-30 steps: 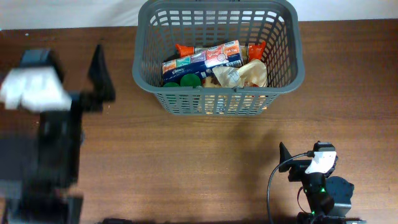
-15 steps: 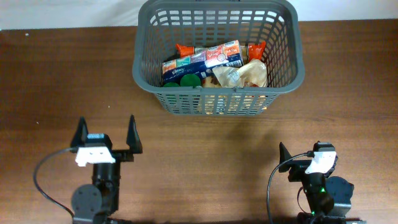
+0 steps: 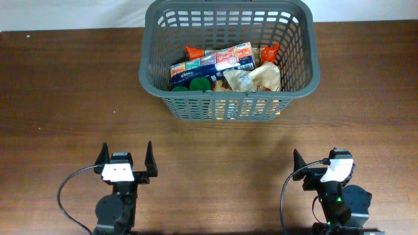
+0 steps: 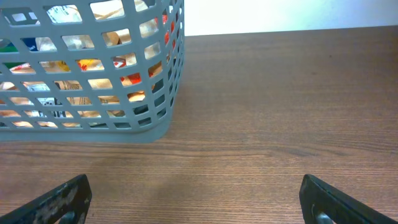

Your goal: Pack container

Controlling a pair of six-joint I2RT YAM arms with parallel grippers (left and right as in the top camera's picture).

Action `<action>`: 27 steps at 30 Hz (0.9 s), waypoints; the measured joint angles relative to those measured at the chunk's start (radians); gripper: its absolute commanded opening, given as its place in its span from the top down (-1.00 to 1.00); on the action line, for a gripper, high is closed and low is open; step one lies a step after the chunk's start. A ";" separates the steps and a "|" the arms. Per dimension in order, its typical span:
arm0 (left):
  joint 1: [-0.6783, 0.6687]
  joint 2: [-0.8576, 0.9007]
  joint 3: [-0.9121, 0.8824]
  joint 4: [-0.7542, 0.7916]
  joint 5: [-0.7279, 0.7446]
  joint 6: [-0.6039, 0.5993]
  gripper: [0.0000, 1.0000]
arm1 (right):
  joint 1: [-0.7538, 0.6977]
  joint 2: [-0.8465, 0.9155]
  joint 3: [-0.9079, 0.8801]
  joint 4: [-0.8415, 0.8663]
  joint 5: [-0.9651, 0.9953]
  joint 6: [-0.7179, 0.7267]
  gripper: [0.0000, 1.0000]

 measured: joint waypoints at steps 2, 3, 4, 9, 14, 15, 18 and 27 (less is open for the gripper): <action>0.000 -0.022 -0.001 -0.039 0.000 0.000 -0.98 | 0.000 0.000 0.000 0.000 0.000 0.000 -0.98; 0.000 -0.039 -0.002 -0.053 0.000 0.000 -0.98 | 0.000 0.000 0.000 0.000 0.000 0.000 -0.97; 0.000 -0.053 -0.002 -0.053 0.000 0.000 -0.98 | 0.000 0.000 0.000 0.000 0.000 0.000 -0.98; -0.005 -0.072 -0.002 -0.053 0.000 0.000 -0.98 | 0.000 0.000 0.000 0.000 0.000 0.000 -0.98; -0.006 -0.072 -0.002 -0.053 0.000 0.000 -0.98 | 0.000 0.000 0.000 0.000 0.000 0.000 -0.98; -0.006 -0.072 -0.002 -0.053 0.000 0.000 -0.98 | 0.000 0.000 0.000 0.000 0.000 0.000 -0.98; -0.006 -0.072 -0.002 -0.054 0.000 0.000 -0.98 | 0.000 0.000 0.000 0.000 0.000 0.000 -0.98; -0.006 -0.072 -0.002 -0.054 0.000 0.000 -0.98 | 0.000 0.000 0.000 0.000 0.000 0.000 -0.98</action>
